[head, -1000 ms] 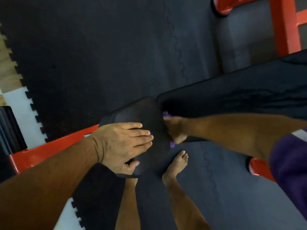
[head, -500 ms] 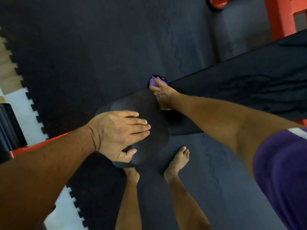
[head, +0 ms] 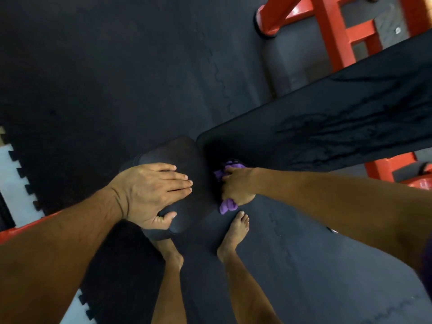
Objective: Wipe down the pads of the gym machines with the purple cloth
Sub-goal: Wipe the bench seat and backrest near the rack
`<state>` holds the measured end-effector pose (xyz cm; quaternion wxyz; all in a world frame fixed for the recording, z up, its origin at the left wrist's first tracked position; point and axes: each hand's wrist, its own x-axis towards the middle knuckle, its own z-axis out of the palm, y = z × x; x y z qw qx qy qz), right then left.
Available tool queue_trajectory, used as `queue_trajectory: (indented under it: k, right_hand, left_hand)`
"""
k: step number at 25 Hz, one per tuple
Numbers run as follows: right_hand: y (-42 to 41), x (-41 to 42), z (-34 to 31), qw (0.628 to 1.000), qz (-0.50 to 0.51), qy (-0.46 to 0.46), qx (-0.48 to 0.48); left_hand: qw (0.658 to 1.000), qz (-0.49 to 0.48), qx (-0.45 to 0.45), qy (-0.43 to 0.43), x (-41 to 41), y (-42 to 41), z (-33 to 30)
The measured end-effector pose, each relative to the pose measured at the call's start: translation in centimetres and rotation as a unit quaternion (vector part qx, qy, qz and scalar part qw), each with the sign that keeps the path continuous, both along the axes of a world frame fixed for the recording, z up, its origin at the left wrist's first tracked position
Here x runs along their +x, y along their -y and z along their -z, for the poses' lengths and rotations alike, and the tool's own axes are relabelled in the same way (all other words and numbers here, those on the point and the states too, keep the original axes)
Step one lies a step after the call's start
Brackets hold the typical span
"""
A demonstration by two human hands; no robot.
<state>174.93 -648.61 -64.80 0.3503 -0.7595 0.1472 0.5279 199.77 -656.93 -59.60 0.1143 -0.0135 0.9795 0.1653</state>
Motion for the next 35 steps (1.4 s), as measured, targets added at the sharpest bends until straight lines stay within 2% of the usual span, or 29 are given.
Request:
queue_trajectory:
  k: [3,6,9,12,14,16,20,23,25,27,29,31,32,35]
  right_hand:
    - [-1.5,-4.5,-2.0,0.963,0.187,0.098,-0.169]
    - [-2.3,-6.2,-6.0,0.895,0.285,0.113,-0.325]
    - [-0.7,-7.5,-6.6,0.811,0.291,0.146,-0.487]
    - [2.5,-10.8,-5.4,0.771,0.265,0.118,-0.566]
    - [4.3,-12.2,-4.5,0.796,0.264,0.092,-0.536]
    - [7.6,-13.3,-3.8,0.830,0.301,0.053,-0.466]
    - [15.0,-13.0,-1.0,0.846,0.441,-0.012,-0.299]
    - [15.8,-11.1,1.2,0.873,0.420,-0.029,-0.246]
    - [15.5,-12.2,0.3,0.871,0.432,0.003,-0.235]
    - [16.3,-16.7,-2.4,0.864,0.456,0.027,-0.212]
    - [17.8,-22.9,-6.3,0.849,0.496,0.002,-0.185]
    - [18.4,-27.0,-8.9,0.817,0.557,-0.032,-0.144]
    - [18.4,-27.3,-8.8,0.815,0.559,-0.048,-0.147]
    - [18.0,-23.2,-4.6,0.842,0.503,-0.053,-0.186]
  left_hand:
    - [0.997,-0.017,-0.003,0.077,-0.5,0.0,-1.0]
    - [0.985,-0.059,0.012,0.164,-3.0,-0.7,-2.9]
    - [0.967,-0.156,0.031,0.198,-5.1,-1.5,-3.1]
    - [0.950,-0.187,-0.048,0.246,-6.0,-1.4,-1.8]
    - [0.945,-0.177,-0.061,0.267,-5.9,-1.5,-1.4]
    - [0.950,-0.184,-0.064,0.242,-5.6,-1.7,-1.2]
    - [0.957,-0.191,-0.049,0.212,-5.5,-1.6,-0.3]
    - [0.954,-0.204,-0.045,0.217,-5.8,-1.7,-0.1]
    - [0.952,-0.212,-0.040,0.217,-5.9,-1.5,-0.3]
    - [0.954,-0.217,-0.032,0.205,-5.8,-1.6,-0.4]
    - [0.956,-0.227,-0.032,0.182,-5.6,-1.7,-0.3]
    - [0.959,-0.237,-0.029,0.153,-5.6,-1.5,-0.2]
    - [0.959,-0.240,-0.025,0.146,-5.6,-1.6,-0.2]
    - [0.959,-0.246,-0.017,0.139,-5.5,-1.8,0.2]
